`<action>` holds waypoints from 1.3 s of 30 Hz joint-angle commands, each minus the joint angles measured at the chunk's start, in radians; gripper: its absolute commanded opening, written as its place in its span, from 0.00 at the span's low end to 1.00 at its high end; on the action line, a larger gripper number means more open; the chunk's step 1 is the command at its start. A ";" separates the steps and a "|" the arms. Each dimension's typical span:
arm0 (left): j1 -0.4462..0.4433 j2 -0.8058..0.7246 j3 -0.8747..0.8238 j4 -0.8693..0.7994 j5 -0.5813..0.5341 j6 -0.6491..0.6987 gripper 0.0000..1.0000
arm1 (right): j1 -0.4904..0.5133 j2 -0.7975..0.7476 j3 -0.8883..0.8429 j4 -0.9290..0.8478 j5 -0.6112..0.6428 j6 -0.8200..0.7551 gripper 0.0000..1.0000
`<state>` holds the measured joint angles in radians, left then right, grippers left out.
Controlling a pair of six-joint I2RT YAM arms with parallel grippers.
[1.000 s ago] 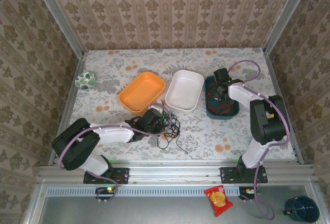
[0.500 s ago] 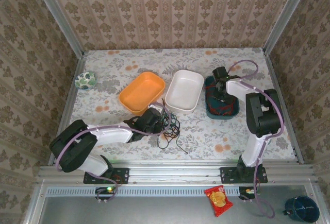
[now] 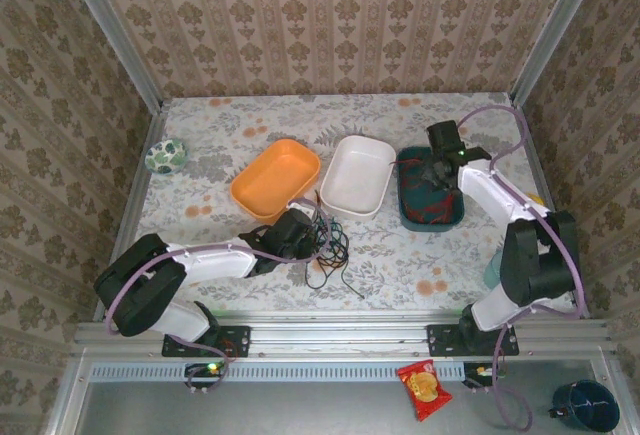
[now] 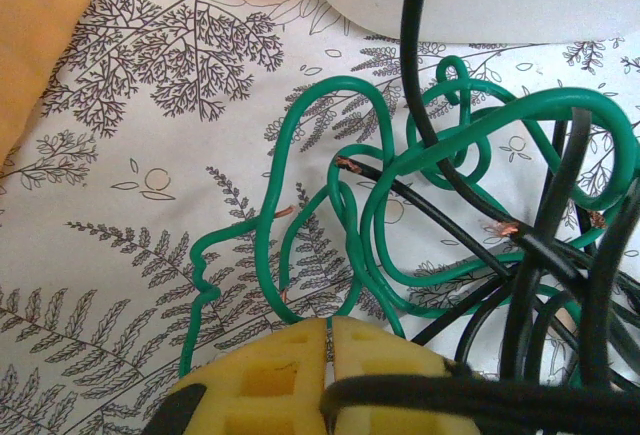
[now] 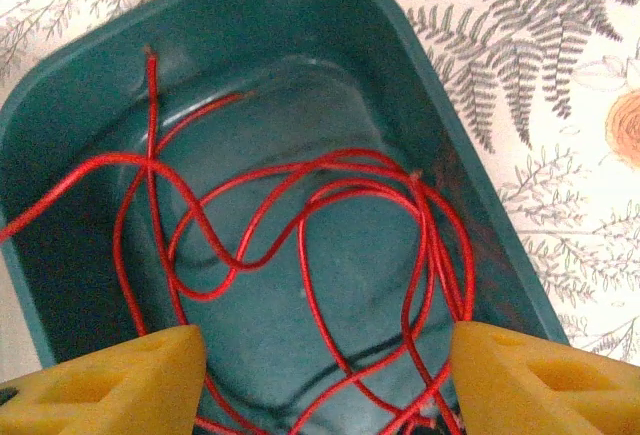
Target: Untangle the cables
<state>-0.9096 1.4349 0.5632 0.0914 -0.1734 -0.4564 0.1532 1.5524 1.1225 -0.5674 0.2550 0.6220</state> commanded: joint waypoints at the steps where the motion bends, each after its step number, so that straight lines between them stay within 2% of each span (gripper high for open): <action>1: -0.007 -0.016 0.011 -0.012 -0.012 0.004 0.00 | -0.001 -0.051 -0.039 0.026 -0.086 -0.037 0.63; 4: -0.008 -0.020 0.009 0.002 -0.005 0.000 0.00 | 0.006 -0.084 -0.070 0.106 -0.191 -0.052 0.58; 7: -0.007 -0.021 0.011 0.007 0.000 0.003 0.00 | 0.047 -0.115 -0.100 0.155 -0.348 -0.079 0.57; 14: -0.003 -0.025 -0.002 0.011 0.003 -0.003 0.00 | 0.288 -0.291 -0.246 0.261 -0.665 -0.192 0.56; 16: -0.003 -0.021 -0.003 0.015 0.007 -0.001 0.00 | 0.350 -0.311 -0.274 0.277 -0.720 -0.202 0.56; 20: -0.003 -0.019 0.000 0.018 0.009 0.003 0.00 | 0.426 -0.263 -0.288 0.283 -0.745 -0.225 0.57; 27: -0.003 -0.024 0.006 0.013 0.009 0.007 0.00 | 0.484 -0.080 -0.198 0.289 -0.771 -0.279 0.52; 28: -0.003 -0.025 0.006 0.011 0.008 0.008 0.00 | 0.486 -0.067 -0.188 0.289 -0.764 -0.283 0.49; 29: -0.002 -0.028 0.004 0.012 0.007 0.007 0.00 | 0.486 -0.058 -0.184 0.293 -0.751 -0.279 0.40; 31: -0.002 -0.027 0.003 0.009 0.006 0.008 0.00 | 0.478 -0.059 -0.184 0.307 -0.735 -0.278 0.12; 32: 0.001 -0.027 0.003 0.006 0.006 0.011 0.00 | 0.468 -0.073 -0.186 0.307 -0.721 -0.271 0.03; 33: 0.001 -0.027 0.003 0.002 0.006 0.012 0.00 | 0.458 -0.092 -0.190 0.314 -0.714 -0.264 0.00; 39: 0.014 -0.022 -0.018 0.003 0.014 0.009 0.00 | 0.332 -0.328 -0.186 0.328 -0.574 -0.209 0.00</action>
<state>-0.9058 1.4345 0.5625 0.1009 -0.1684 -0.4564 0.5354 1.3476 0.9028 -0.2745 -0.4129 0.3790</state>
